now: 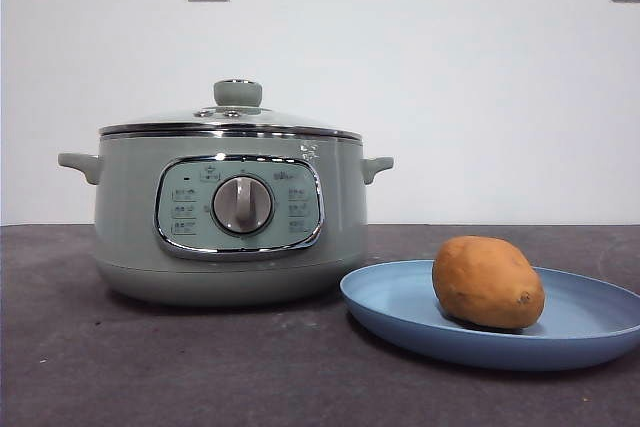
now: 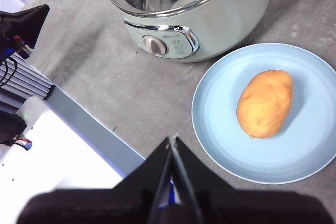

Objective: Take the potato out from the steamer,put the potato on the plate,close the lid

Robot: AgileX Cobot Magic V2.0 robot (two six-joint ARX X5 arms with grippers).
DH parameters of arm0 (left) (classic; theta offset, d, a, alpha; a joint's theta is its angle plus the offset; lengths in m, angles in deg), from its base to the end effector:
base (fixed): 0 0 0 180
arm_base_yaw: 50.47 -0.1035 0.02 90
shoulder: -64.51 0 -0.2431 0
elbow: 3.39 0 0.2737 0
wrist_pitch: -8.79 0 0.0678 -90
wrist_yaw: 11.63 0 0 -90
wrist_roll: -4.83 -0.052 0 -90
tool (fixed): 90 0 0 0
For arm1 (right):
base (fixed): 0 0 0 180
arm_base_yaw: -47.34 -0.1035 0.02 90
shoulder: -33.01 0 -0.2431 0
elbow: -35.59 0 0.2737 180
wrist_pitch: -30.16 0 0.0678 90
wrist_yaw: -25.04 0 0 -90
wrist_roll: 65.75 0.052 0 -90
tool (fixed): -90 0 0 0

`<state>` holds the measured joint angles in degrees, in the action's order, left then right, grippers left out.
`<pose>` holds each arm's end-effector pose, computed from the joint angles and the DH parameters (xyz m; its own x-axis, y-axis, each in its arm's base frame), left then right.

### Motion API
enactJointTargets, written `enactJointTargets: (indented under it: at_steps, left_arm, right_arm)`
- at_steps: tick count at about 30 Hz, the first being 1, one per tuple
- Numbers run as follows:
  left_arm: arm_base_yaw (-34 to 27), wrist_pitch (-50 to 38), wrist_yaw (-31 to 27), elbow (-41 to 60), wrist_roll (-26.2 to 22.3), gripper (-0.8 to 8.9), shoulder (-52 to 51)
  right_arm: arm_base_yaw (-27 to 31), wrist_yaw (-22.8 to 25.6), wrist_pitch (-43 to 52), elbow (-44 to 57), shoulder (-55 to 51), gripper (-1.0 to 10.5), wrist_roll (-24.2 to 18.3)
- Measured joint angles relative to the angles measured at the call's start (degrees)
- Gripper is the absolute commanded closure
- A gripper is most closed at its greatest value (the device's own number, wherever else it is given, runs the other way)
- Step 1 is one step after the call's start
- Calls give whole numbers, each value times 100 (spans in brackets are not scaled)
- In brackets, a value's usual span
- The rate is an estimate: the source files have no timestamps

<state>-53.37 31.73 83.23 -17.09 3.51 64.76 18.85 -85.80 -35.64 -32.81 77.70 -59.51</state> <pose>0.1611 0.0037 0.1485 0.9858 -0.0349 -0.1643 0.0368 0.9993 0.0088 0.1530 0.1041 0.3065 0.4399 0.6435 -0.6264 -0.6098 0.7261 0.3177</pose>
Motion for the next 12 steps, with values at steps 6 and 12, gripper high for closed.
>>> enactJointTargets:
  at_steps: [6,12]
  left_arm:
    - [0,0,-4,0,17,817,0]
    - [0,0,-4,0,35,817,0]
  right_arm:
    - [0,0,0,0,0,947,0]
    - [2,2,0,0,0,947,0]
